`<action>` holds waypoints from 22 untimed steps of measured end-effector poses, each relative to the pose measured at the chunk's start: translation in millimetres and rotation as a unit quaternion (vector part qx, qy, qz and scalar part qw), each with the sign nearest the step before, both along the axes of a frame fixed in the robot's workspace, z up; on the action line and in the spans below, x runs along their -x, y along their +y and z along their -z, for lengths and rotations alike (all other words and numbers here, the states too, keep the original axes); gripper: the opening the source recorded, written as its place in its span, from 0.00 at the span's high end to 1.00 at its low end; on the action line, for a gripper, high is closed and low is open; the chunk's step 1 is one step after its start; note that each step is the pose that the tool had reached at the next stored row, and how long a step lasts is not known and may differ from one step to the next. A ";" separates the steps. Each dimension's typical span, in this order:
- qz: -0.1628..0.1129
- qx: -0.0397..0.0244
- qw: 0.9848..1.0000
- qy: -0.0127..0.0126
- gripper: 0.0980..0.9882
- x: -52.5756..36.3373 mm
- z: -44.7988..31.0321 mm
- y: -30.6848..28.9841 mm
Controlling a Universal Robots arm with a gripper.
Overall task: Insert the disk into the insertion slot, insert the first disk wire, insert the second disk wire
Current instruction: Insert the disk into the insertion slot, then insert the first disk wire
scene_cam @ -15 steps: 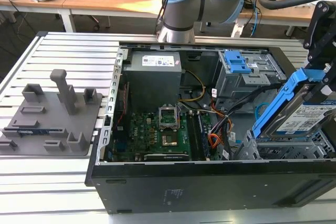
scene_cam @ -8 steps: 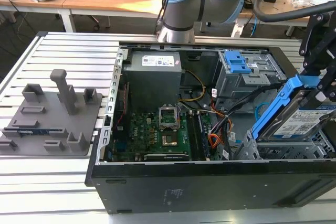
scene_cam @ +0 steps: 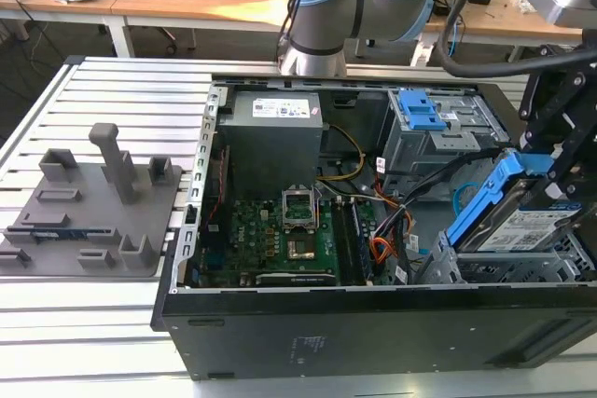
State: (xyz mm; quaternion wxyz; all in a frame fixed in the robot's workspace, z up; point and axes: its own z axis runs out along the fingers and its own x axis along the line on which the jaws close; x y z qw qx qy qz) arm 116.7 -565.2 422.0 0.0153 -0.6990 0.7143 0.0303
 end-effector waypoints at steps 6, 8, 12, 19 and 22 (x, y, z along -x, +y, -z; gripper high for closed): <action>0.000 0.000 1.000 -0.001 0.41 0.6 1.9 0.0; 0.000 0.000 1.000 -0.001 0.41 0.6 1.9 0.0; 0.000 0.000 1.000 -0.001 0.41 0.8 2.0 0.0; 0.000 0.000 1.000 -0.001 0.41 1.1 2.2 0.0; 0.000 0.000 1.000 -0.001 0.41 1.2 2.2 0.0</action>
